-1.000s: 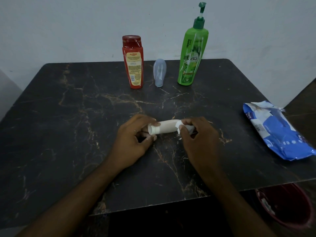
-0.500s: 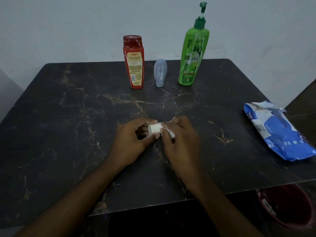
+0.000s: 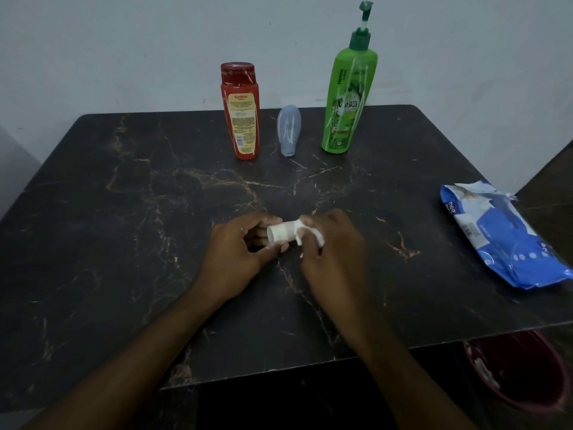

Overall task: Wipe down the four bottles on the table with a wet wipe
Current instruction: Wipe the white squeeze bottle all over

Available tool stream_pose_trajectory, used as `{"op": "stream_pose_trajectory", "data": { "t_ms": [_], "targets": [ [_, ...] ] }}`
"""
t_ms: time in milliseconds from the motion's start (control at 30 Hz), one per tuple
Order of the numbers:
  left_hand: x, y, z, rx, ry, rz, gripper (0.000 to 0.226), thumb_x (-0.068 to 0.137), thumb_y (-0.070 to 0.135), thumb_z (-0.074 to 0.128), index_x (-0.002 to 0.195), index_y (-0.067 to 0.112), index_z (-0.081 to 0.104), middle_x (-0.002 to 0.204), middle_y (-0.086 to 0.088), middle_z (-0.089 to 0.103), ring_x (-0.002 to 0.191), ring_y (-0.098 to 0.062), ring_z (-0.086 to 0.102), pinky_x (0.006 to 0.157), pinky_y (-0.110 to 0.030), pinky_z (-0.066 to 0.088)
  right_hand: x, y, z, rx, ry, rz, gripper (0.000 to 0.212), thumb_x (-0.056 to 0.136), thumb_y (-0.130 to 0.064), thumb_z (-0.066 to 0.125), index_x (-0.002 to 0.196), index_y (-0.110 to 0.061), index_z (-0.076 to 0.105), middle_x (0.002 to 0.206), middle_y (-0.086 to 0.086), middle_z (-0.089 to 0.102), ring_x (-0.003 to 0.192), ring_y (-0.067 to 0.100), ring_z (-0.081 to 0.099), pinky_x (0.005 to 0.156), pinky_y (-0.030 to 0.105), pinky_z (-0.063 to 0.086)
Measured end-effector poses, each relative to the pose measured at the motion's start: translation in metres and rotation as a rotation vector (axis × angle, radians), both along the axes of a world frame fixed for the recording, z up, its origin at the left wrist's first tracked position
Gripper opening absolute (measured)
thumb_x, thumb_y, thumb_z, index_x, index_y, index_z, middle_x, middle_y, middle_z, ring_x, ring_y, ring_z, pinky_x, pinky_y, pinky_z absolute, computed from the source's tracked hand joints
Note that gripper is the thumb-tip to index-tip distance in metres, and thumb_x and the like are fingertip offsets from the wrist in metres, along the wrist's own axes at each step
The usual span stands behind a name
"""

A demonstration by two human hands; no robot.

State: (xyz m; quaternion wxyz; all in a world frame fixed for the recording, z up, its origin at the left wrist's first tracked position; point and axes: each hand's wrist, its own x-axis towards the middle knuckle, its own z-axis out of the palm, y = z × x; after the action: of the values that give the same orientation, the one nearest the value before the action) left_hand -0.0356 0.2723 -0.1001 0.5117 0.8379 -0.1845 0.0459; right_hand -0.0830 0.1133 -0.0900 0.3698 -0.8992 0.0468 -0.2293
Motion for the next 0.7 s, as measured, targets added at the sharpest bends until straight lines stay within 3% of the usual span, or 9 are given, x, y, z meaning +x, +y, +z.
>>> {"op": "stream_pose_trajectory", "data": {
  "t_ms": [100, 233, 300, 433, 567, 700],
  "targets": [
    [-0.001, 0.0, -0.001, 0.002, -0.017, -0.009, 0.039, 0.078, 0.004, 0.085, 0.115, 0.013, 0.074, 0.106, 0.007, 0.076, 0.095, -0.002, 0.073, 0.085, -0.018, 0.057, -0.003, 0.009, 0.002, -0.156, 0.009, 0.105, 0.017, 0.092, -0.014, 0.062, 0.107, -0.013, 0.068, 0.104, 0.001, 0.054, 0.082, 0.014, 0.056, 0.068, 0.027, 0.05],
    [-0.002, 0.002, 0.0, 0.014, -0.041, -0.008, 0.041, 0.077, 0.007, 0.087, 0.115, 0.015, 0.075, 0.109, 0.011, 0.074, 0.098, 0.001, 0.071, 0.085, -0.012, 0.054, 0.001, -0.01, 0.004, -0.176, -0.019, 0.058, 0.015, 0.092, -0.013, 0.062, 0.105, -0.013, 0.07, 0.098, 0.002, 0.056, 0.075, 0.013, 0.056, 0.063, 0.025, 0.051],
    [-0.002, 0.002, 0.0, 0.024, -0.062, -0.013, 0.04, 0.077, 0.009, 0.087, 0.115, 0.016, 0.075, 0.11, 0.012, 0.073, 0.098, 0.002, 0.07, 0.084, -0.011, 0.054, 0.005, -0.027, 0.001, -0.111, -0.031, -0.035, 0.016, 0.092, -0.013, 0.063, 0.106, -0.016, 0.072, 0.097, 0.001, 0.06, 0.075, 0.01, 0.057, 0.064, 0.014, 0.047],
    [-0.003, 0.002, 0.0, 0.012, -0.079, -0.02, 0.04, 0.076, 0.007, 0.088, 0.113, 0.014, 0.075, 0.11, 0.011, 0.073, 0.098, 0.001, 0.07, 0.083, -0.01, 0.054, 0.01, -0.046, -0.007, 0.137, -0.01, -0.121, 0.011, 0.089, -0.015, 0.069, 0.097, -0.016, 0.076, 0.092, 0.002, 0.068, 0.081, 0.012, 0.063, 0.077, 0.027, 0.053],
    [-0.002, 0.002, 0.0, 0.016, -0.092, -0.014, 0.039, 0.076, 0.007, 0.088, 0.112, 0.014, 0.076, 0.108, 0.012, 0.073, 0.096, 0.0, 0.071, 0.082, -0.01, 0.054, 0.005, -0.031, -0.004, 0.091, -0.02, -0.1, 0.013, 0.09, -0.013, 0.067, 0.101, -0.013, 0.074, 0.098, 0.002, 0.067, 0.083, 0.008, 0.062, 0.073, 0.007, 0.043],
    [-0.001, 0.002, -0.002, -0.008, -0.072, -0.018, 0.038, 0.076, 0.004, 0.087, 0.111, 0.014, 0.076, 0.107, 0.007, 0.075, 0.095, -0.004, 0.073, 0.084, -0.018, 0.058, -0.005, 0.004, 0.002, -0.057, -0.014, 0.048, 0.013, 0.093, -0.011, 0.061, 0.103, -0.013, 0.069, 0.103, 0.001, 0.057, 0.08, 0.012, 0.057, 0.069, 0.022, 0.048]
  ]
}}
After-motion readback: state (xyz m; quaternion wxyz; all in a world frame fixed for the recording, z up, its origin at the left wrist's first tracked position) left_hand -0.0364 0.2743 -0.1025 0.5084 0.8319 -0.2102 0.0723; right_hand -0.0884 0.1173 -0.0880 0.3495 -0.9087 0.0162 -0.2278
